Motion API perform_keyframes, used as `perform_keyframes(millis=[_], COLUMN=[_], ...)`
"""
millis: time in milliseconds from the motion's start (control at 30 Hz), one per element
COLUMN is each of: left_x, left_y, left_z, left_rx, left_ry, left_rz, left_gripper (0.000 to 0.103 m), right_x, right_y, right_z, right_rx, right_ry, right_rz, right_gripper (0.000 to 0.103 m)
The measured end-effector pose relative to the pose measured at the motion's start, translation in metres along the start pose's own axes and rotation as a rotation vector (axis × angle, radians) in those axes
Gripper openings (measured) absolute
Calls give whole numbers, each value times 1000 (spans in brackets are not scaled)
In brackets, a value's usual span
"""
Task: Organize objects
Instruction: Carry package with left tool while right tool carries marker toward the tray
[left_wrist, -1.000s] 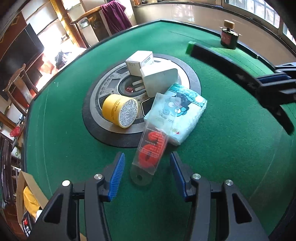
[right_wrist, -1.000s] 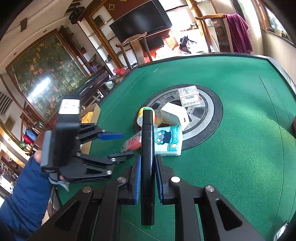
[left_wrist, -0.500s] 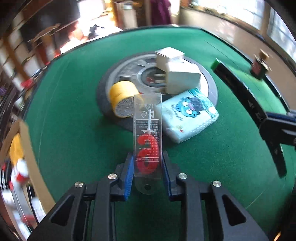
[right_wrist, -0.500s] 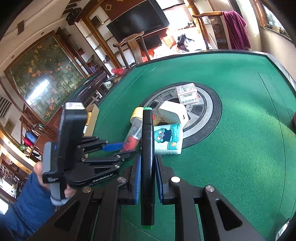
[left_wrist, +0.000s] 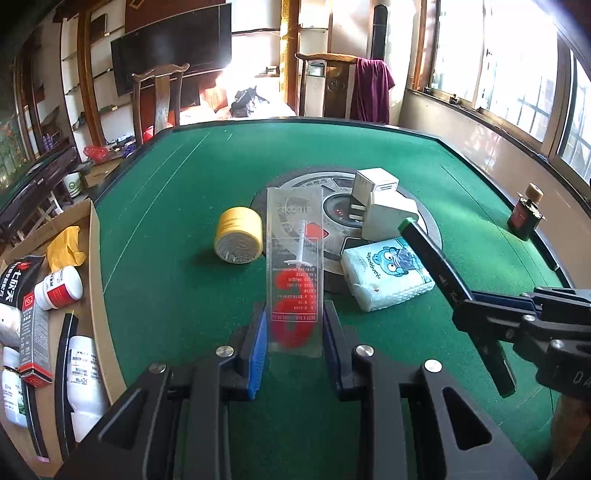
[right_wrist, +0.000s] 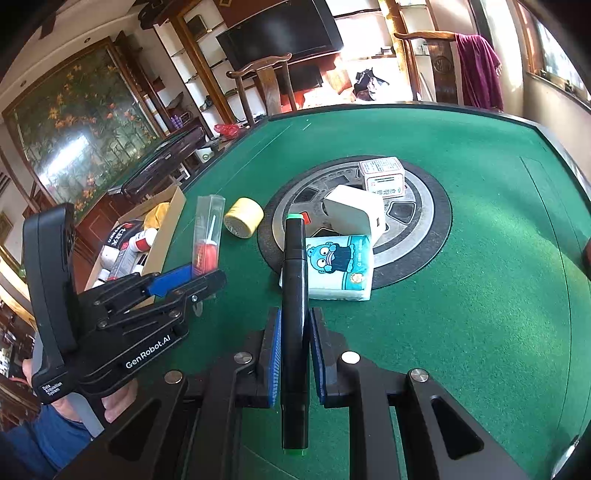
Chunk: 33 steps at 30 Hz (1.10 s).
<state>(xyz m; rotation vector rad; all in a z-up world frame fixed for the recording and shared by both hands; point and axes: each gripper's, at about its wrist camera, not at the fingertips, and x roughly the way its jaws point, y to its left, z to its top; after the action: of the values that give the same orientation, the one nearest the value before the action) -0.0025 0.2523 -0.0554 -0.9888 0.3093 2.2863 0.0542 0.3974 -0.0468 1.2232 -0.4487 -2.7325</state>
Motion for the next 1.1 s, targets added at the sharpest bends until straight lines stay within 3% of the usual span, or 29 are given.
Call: perform_keyframes(millis=[533, 1100], left_x=[-24, -35], left_y=[-8, 2], left_z=[3, 4], left_rx=[75, 25], left_ry=[-145, -180], left_rz=[109, 81], left_gripper=[27, 27], right_x=[-6, -12], right_y=[14, 21], right_z=[-3, 0], right_rx=[34, 66], right_ry=[-41, -78], right_rz=[-1, -21], right_gripper=[16, 16])
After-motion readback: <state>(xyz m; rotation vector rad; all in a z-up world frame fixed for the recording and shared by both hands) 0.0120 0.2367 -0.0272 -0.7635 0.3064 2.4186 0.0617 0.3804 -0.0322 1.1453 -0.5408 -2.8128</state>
